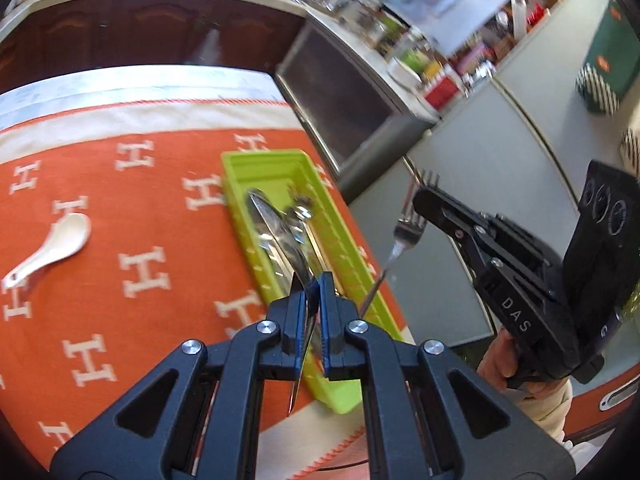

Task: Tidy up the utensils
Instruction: 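Carry the spoon and fork into the green tray and open both tools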

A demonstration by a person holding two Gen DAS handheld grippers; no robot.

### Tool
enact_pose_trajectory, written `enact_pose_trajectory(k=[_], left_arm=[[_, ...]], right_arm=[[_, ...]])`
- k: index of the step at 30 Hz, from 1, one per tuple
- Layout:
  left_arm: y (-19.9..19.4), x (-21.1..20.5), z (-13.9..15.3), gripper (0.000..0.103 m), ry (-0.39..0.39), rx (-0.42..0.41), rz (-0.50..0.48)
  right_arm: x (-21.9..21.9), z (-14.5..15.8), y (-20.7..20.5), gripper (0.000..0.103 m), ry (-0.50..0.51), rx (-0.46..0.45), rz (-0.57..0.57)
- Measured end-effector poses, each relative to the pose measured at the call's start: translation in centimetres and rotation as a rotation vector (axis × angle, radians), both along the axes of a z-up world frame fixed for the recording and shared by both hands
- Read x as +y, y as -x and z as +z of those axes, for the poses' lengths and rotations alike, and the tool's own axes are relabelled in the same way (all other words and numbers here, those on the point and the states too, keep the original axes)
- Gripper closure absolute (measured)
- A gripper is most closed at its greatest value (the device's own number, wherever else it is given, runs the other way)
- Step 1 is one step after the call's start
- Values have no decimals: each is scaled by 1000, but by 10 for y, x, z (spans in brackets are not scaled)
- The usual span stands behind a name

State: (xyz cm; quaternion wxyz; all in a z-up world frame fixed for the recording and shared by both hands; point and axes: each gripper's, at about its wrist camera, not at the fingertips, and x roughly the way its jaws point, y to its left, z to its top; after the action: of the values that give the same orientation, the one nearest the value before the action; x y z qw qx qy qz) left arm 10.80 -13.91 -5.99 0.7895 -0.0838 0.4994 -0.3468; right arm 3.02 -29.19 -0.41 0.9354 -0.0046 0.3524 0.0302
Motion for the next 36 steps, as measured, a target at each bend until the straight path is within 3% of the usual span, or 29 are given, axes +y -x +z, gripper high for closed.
enact_pose_trajectory(k=[7, 12, 17, 25, 29, 36], left_arm=[[7, -52, -27, 99, -49, 53, -37], [3, -69, -48, 99, -73, 80, -34], [-4, -69, -69, 99, -98, 114, -13], [-7, -69, -74, 99, -111, 98, -2], [-6, -66, -68, 99, -107, 100, -7], [-2, -43, -48, 95, -116, 58, 22]], right_arm=[[-39, -26, 21, 102, 101, 101, 10], [-34, -53, 14, 102, 209, 163, 117], [-27, -75, -1, 102, 233, 207, 177], [-25, -95, -45, 101, 146, 256, 143], [-30, -93, -63, 79, 58, 257, 97], [-31, -84, -64, 78, 1, 239, 75]])
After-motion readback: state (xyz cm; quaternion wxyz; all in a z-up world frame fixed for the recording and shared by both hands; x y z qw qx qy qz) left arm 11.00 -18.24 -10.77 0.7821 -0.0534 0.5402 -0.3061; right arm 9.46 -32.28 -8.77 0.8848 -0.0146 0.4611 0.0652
